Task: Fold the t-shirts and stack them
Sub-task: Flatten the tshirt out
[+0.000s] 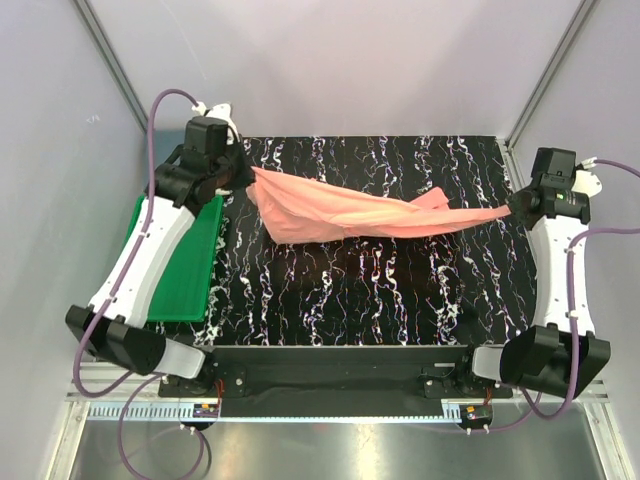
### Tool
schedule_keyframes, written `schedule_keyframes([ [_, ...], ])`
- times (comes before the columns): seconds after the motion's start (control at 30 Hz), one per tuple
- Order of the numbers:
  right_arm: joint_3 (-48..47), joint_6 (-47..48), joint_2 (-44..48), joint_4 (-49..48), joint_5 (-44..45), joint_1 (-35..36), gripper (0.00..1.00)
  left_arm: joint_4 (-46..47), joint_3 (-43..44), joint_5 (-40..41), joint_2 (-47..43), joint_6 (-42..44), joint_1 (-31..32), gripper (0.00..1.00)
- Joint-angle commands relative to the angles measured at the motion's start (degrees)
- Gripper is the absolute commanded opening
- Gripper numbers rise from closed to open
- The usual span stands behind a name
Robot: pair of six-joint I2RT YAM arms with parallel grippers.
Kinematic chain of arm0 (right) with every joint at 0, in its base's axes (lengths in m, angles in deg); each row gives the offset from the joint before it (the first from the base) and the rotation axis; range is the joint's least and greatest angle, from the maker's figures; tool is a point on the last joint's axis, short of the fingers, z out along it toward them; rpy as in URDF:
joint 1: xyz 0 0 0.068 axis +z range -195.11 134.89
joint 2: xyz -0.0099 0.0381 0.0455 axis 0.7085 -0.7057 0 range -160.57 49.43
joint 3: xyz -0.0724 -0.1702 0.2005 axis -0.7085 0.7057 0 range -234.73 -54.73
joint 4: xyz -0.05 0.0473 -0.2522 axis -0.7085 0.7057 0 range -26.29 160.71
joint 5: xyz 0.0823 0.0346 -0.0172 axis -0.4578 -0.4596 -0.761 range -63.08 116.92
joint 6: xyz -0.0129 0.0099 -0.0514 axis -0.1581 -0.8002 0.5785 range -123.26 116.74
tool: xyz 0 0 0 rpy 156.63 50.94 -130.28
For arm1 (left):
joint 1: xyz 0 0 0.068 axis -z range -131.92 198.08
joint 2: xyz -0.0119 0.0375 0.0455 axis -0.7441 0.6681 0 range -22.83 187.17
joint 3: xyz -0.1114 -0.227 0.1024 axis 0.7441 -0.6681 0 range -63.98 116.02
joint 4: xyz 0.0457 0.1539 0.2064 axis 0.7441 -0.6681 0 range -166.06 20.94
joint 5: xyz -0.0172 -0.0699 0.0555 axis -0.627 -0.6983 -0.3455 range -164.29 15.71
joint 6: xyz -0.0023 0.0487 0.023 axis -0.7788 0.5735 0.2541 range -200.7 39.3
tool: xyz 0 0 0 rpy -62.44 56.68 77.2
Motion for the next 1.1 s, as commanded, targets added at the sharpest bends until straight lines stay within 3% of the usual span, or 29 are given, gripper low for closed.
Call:
schedule_keyframes([
  [0.0, -3.8, 4.1, 6.4, 0.7, 2.2, 0.0, 0.00, 1.7, 1.5, -3.3, -8.8, -1.1, -0.3, 0.00],
  [0.17, -3.9, 4.3, 11.8, 1.5, 2.0, -0.1, 0.00, 0.9, -2.7, -7.2, -17.1, -2.6, -0.3, 0.00],
  [0.33, -3.2, 3.8, 13.4, 1.5, 1.1, -0.1, 0.00, 0.8, -4.2, -7.5, -15.6, -2.0, -0.3, 0.00],
  [0.57, 4.5, 2.5, 14.1, -5.3, 1.5, -0.1, 0.00, 2.2, 3.4, -10.2, 6.7, -0.4, -1.4, 0.00],
  [0.73, 10.6, 1.5, 11.7, -9.6, -2.3, -0.1, 0.00, 9.2, 9.5, -13.5, 22.4, 1.3, -3.4, 0.00],
  [0.8, 12.1, 1.4, 10.1, -10.5, -4.2, 0.0, 0.00, 8.4, 15.4, -16.9, 26.9, 2.0, -4.2, 0.15],
  [0.87, 12.7, 1.3, 8.7, -11.3, -5.0, 0.0, 0.00, 7.2, 17.7, -17.5, 29.8, 2.1, -4.9, 0.42],
  [0.93, 12.9, 1.4, 7.6, -11.8, -6.1, 0.0, 0.00, 5.2, 15.9, -14.4, 26.8, 1.9, -4.8, 0.48],
  [1.07, 13.6, 1.0, 6.9, -12.8, -6.9, 0.0, 0.00, 6.8, -4.3, -10.4, 15.4, -0.3, -2.2, 0.50],
])
